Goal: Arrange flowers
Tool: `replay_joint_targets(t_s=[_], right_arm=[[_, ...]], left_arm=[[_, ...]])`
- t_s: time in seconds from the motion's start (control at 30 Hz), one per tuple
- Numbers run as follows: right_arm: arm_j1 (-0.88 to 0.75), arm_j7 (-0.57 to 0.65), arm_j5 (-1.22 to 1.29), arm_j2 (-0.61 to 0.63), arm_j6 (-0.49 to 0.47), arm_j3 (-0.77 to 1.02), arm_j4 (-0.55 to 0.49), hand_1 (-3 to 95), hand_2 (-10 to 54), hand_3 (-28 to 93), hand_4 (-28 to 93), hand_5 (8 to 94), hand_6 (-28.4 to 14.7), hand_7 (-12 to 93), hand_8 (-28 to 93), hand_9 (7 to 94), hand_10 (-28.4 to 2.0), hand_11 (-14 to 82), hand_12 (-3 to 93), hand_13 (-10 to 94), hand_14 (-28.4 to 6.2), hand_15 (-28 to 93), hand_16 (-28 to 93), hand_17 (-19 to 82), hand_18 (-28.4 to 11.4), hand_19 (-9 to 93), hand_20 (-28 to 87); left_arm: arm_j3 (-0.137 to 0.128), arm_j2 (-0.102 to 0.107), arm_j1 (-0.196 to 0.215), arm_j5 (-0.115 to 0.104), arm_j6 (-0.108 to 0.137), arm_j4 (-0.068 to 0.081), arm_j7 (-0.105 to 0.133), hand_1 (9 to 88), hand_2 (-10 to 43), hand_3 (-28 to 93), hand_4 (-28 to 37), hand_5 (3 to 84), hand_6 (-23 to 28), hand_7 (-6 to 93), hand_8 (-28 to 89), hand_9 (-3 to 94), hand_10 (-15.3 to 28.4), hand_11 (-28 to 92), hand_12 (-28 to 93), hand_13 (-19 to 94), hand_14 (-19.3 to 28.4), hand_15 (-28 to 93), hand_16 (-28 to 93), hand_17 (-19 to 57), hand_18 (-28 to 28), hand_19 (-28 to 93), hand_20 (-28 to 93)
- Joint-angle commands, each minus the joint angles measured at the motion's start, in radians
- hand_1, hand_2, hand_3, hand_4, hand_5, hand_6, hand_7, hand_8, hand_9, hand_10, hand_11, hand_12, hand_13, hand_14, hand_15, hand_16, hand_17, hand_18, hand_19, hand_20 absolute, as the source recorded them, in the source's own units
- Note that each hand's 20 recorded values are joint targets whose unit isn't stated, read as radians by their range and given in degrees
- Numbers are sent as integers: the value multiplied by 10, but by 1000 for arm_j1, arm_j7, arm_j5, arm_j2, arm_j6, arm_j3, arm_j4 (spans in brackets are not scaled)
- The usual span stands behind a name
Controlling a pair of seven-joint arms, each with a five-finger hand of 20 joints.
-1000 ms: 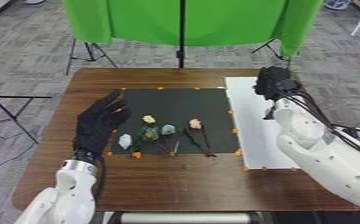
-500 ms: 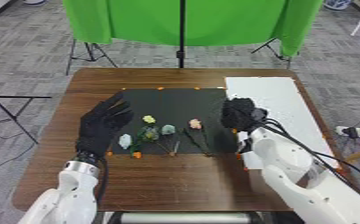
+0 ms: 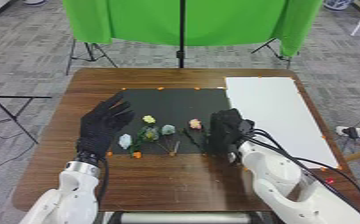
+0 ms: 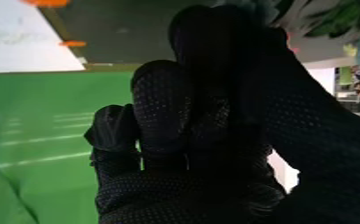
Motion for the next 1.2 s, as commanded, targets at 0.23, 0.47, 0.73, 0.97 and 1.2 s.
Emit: replay_joint_targets(t_s=[0.23, 0.47, 0.73, 0.97, 1.2], right_arm=[[-67, -66, -87, -1, -11, 60, -38, 374, -95, 765, -283, 805, 13, 202, -5, 796, -110, 445, 196, 658, -102, 810, 173, 264, -208, 932, 602], [-59, -29, -24, 22, 20, 71, -58, 341, -95, 783, -283, 795, 16, 192, -48, 789, -112, 447, 192, 651, -104, 814, 168, 259, -208, 932, 605], [-65, 104, 490, -58, -15, 260, -118, 287, -71, 812, -283, 693, 4, 184, -139, 698, -143, 307, 151, 531, -138, 681, 97, 147, -226, 786, 530], [-126, 172, 1044, -198, -37, 419, -119, 214, 21, 806, -283, 574, -3, 157, -136, 591, -165, 194, 132, 458, -178, 483, 80, 90, -220, 616, 372], [-219, 180, 1468, -286, 36, 531, -101, 200, 39, 798, -283, 525, 2, 141, -128, 541, -178, 164, 127, 406, -209, 395, 90, 52, -228, 567, 312]], left_arm=[[-9, -25, 6, 16, -10, 7, -32, 224, 67, 800, -272, 403, 102, 117, -86, 347, 197, 259, 119, 271, 281, 587, -93, -45, 284, 523, 365], [-21, -36, 10, 22, -19, 9, -42, 226, 67, 799, -273, 403, 103, 117, -86, 346, 196, 258, 119, 271, 282, 587, -94, -45, 284, 520, 369], [-19, -28, 3, 17, -15, 24, -27, 223, 67, 798, -274, 406, 100, 114, -87, 348, 196, 256, 117, 270, 282, 582, -95, -53, 284, 491, 354], [-25, -31, -18, 23, -35, 36, -33, 220, 67, 801, -275, 411, 94, 102, -85, 353, 191, 237, 111, 267, 280, 556, -96, -59, 284, 477, 321], [-64, -18, 18, 21, -51, 25, -36, 222, 64, 801, -275, 406, 86, 98, -84, 353, 186, 225, 112, 269, 276, 536, -84, -65, 284, 483, 294]])
